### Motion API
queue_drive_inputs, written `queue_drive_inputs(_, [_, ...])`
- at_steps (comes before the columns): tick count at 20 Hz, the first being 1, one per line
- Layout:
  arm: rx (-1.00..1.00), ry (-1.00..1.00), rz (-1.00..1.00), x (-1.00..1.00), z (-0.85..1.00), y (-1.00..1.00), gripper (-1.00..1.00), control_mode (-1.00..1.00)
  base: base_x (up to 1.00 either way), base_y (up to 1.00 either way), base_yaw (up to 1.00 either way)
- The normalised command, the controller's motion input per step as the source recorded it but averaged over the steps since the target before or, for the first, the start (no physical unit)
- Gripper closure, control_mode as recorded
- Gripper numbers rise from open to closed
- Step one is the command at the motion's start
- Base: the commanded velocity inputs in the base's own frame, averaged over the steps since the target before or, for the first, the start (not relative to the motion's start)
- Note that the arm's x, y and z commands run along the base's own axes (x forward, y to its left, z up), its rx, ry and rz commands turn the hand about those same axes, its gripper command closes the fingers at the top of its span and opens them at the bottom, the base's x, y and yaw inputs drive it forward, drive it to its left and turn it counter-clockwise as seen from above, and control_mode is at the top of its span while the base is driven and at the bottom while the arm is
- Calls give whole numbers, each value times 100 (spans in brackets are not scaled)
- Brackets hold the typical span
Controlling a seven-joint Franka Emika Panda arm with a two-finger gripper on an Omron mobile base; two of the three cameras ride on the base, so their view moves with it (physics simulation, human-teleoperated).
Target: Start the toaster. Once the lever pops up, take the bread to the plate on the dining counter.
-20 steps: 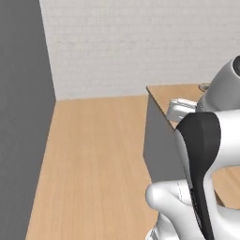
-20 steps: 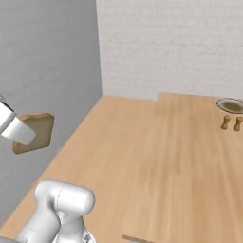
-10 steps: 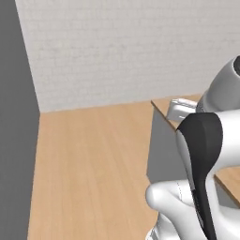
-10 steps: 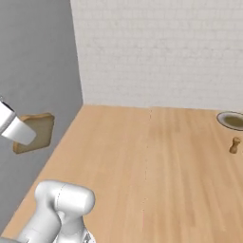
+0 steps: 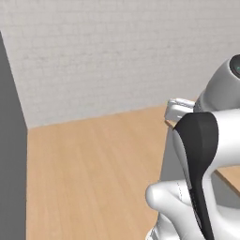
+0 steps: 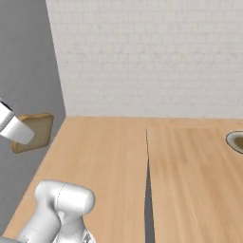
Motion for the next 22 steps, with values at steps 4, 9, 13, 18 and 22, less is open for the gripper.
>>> queue_drive_inputs(4, [0,0,0,0,0,0,100,100,95,39,-20])
queue_drive_inputs(9, [0,0,0,0,0,0,100,100,100,39,-21])
queue_drive_inputs(13, [0,0,0,0,0,0,100,100,100,34,-22])
queue_drive_inputs(18, [0,0,0,0,0,0,100,100,100,29,-26])
queue_drive_inputs(22, [0,0,0,0,0,0,100,100,96,23,-36])
